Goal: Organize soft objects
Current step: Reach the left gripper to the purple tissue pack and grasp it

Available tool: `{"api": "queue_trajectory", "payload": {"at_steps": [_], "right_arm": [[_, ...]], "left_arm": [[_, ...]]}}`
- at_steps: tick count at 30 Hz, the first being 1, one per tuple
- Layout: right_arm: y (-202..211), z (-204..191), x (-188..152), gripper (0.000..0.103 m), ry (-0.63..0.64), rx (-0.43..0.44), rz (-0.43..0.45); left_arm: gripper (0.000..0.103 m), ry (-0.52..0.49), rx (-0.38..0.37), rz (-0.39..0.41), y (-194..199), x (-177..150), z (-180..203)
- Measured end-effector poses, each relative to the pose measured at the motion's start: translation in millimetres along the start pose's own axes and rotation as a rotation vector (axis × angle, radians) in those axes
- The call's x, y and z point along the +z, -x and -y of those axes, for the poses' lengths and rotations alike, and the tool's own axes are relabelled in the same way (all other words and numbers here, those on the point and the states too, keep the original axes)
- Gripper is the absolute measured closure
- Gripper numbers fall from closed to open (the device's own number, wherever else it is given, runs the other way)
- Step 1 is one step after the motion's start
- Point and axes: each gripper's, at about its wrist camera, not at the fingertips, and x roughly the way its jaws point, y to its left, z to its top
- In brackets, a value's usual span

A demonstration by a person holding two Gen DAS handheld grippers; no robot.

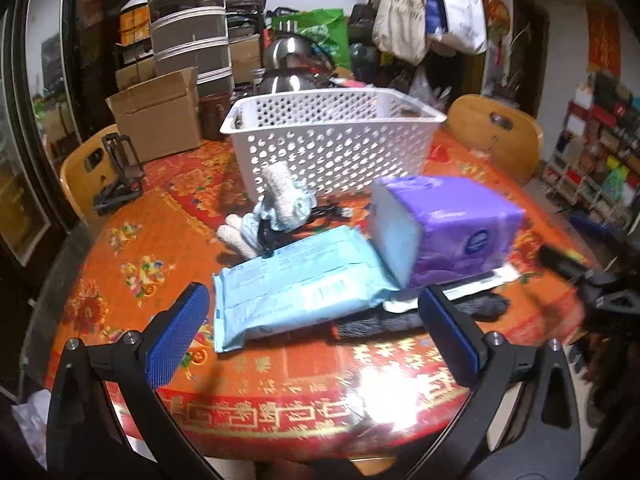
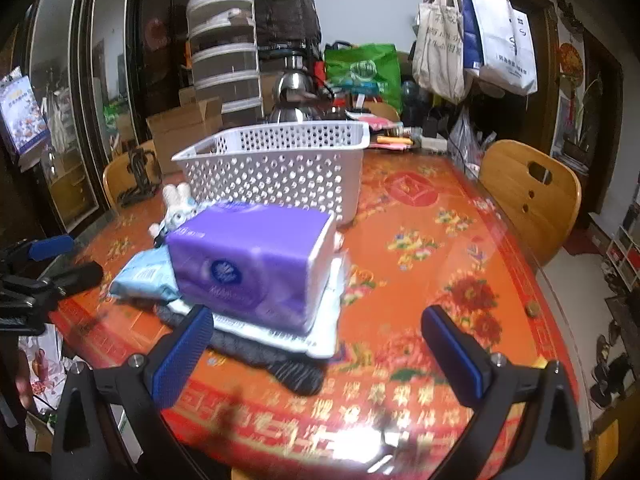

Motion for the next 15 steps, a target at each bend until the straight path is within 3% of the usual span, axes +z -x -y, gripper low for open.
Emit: {"api": "queue_trajectory", "payload": {"at_steps": [2, 6, 10, 13, 15], "right_arm": [[-2.3, 3.5, -0.4, 0.000, 0.022, -0.025, 0.026], [-13.2, 15.8, -0.5, 0.000, -0.018, 0.067, -0.029], [-21.2, 20.8, 1.1, 0.000, -0.020, 0.051, -0.046], [-26.0, 21.1, 1.8, 0.011, -0.014, 0.092, -0.045], [-28.9, 18.8, 3.1, 0.016, 0.005, 0.113, -0.045]], "left_arm": [[0.000, -0.012, -0.031, -0.016, -8.5, 2.0, 4.0], [0.000, -0.011, -0.118, -0.003, -18.0, 8.6, 13.4], [0.000, -0.013, -0.161, 0.032, -18.0, 12.2, 22.4], [0.001, -0.009, -0.199, 0.051, -17.1, 13.9, 25.4], [0.009, -0.028, -0.204, 0.064, -16.4, 14.5, 29.5]]}}
